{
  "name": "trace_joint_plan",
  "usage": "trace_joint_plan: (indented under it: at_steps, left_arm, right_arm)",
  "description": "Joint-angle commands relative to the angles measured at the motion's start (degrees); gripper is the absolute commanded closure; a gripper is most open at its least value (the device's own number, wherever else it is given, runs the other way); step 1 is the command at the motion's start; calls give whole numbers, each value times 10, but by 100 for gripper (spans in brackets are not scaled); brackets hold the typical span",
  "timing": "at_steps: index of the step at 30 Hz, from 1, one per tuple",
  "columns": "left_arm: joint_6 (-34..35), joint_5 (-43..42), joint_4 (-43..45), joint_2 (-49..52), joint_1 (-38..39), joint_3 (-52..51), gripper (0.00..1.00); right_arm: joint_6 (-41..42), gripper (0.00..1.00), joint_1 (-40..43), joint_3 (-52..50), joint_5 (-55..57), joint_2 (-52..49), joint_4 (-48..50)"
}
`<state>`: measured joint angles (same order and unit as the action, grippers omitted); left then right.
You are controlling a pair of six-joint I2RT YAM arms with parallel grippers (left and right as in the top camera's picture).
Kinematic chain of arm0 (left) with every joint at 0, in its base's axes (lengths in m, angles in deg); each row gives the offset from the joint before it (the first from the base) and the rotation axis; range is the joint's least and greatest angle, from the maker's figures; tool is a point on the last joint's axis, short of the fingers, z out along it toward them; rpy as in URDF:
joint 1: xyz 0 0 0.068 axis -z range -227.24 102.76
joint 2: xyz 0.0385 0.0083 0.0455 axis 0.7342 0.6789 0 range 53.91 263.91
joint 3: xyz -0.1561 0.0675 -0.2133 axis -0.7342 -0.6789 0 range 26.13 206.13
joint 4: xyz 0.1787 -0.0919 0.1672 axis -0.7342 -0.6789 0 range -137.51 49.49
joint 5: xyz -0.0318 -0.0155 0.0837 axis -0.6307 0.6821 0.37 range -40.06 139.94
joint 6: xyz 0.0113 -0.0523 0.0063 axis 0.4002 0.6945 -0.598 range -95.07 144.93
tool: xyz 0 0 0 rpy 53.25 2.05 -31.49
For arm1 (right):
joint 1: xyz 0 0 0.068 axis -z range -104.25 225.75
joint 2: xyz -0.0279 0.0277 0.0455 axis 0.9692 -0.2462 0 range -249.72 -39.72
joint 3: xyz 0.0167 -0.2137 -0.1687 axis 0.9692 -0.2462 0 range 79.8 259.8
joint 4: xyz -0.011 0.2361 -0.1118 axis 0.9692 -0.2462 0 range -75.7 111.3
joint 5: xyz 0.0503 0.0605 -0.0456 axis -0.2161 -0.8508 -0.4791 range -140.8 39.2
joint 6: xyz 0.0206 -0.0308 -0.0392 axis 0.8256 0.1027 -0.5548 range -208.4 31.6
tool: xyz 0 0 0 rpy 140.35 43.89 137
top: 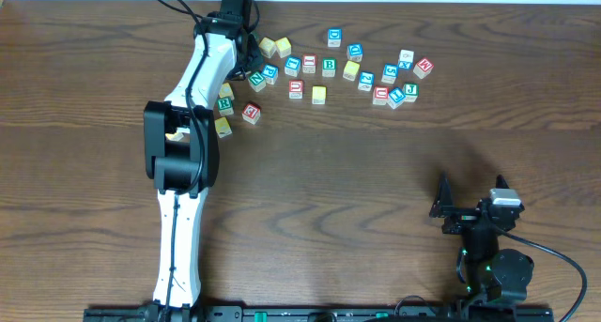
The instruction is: Spell out AI2
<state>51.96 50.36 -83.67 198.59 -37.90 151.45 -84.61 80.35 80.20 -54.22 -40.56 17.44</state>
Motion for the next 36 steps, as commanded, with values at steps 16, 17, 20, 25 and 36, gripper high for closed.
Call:
trace_joint_plan:
  at_steps: [16, 17, 20, 25, 36]
  left_arm:
    - [-167, 7, -97, -101, 1, -2, 80]
    - [-176, 7, -107, -111, 1, -2, 80]
    - [-206, 6, -141, -146, 1, -2, 80]
    - [-287, -51, -223, -202, 8, -2, 80]
    - [-417, -120, -366, -212, 61, -33, 81]
  right_arm:
    - [-5, 1, 0, -1, -1, 3, -2]
    - [-5, 1, 0, -1, -1, 3, -2]
    - [-5, 1, 0, -1, -1, 3, -2]
    - [-5, 1, 0, -1, -1, 3, -2]
    - [-5, 1, 0, -1, -1, 3, -2]
